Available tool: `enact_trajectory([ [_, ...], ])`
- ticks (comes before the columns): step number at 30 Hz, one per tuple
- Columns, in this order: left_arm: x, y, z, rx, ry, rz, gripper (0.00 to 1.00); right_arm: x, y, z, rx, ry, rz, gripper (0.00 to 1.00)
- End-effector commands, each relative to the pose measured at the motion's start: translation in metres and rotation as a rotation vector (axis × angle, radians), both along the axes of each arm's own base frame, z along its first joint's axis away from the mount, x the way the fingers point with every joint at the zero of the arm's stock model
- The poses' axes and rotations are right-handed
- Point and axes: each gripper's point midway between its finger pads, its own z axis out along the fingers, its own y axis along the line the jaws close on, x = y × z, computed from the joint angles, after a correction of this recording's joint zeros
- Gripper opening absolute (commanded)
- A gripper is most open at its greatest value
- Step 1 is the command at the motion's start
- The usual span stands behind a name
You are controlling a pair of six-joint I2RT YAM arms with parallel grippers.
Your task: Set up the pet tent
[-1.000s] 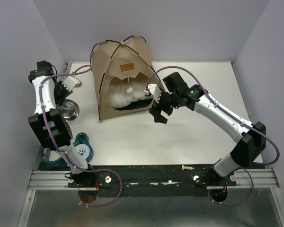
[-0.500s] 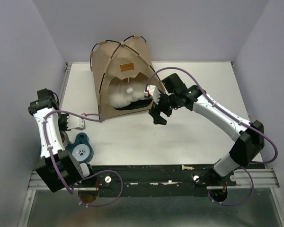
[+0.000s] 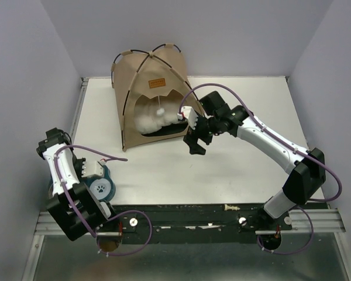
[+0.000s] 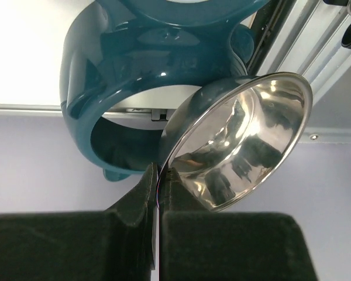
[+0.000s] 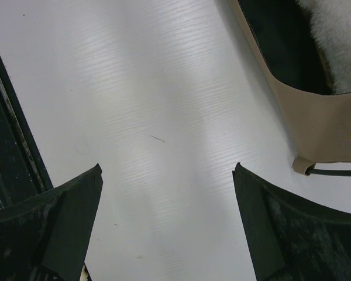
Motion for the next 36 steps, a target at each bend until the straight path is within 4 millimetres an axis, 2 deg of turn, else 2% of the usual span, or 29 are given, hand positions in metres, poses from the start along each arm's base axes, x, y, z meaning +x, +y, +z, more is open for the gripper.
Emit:
enact_trajectory([
  [1, 0.021, 0.009, -0.008, 0.014, 0.018, -0.284, 0.05, -0.003, -0.002, 0.0, 0.005, 0.019, -0.007, 1.0],
  [4, 0.026, 0.014, -0.011, 0.014, 0.02, -0.27, 0.05, -0.004, -0.004, -0.001, 0.001, 0.017, -0.008, 1.0],
  [12, 0.04, 0.02, -0.004, 0.024, 0.002, -0.308, 0.04, -0.009, -0.007, -0.005, -0.003, 0.03, -0.005, 1.0],
  [18, 0.05, 0.029, 0.008, 0.041, 0.002, -0.309, 0.03, -0.009, -0.007, -0.005, -0.004, 0.03, -0.004, 1.0],
  [24, 0.054, 0.03, -0.002, 0.029, -0.001, -0.305, 0.06, -0.013, -0.007, -0.007, -0.004, 0.043, 0.003, 1.0],
  [26, 0.05, 0.03, -0.005, 0.028, 0.019, -0.309, 0.08, -0.012, -0.008, -0.006, -0.005, 0.038, 0.003, 1.0],
  [28, 0.048, 0.03, -0.011, 0.031, 0.021, -0.303, 0.14, -0.013, -0.008, -0.006, -0.007, 0.038, 0.002, 1.0],
  [32, 0.054, 0.037, -0.012, 0.067, -0.008, -0.265, 0.51, -0.013, -0.008, -0.006, -0.007, 0.041, 0.005, 1.0],
  [33, 0.057, 0.036, -0.009, 0.062, -0.024, -0.254, 0.67, -0.013, -0.008, -0.006, -0.007, 0.042, 0.004, 1.0],
  [34, 0.061, 0.034, -0.005, 0.047, -0.054, -0.238, 0.98, -0.013, -0.008, -0.006, -0.006, 0.041, 0.004, 1.0],
  [36, 0.068, 0.032, 0.003, 0.037, -0.095, -0.227, 0.99, -0.013, -0.007, -0.005, -0.004, 0.044, 0.004, 1.0],
])
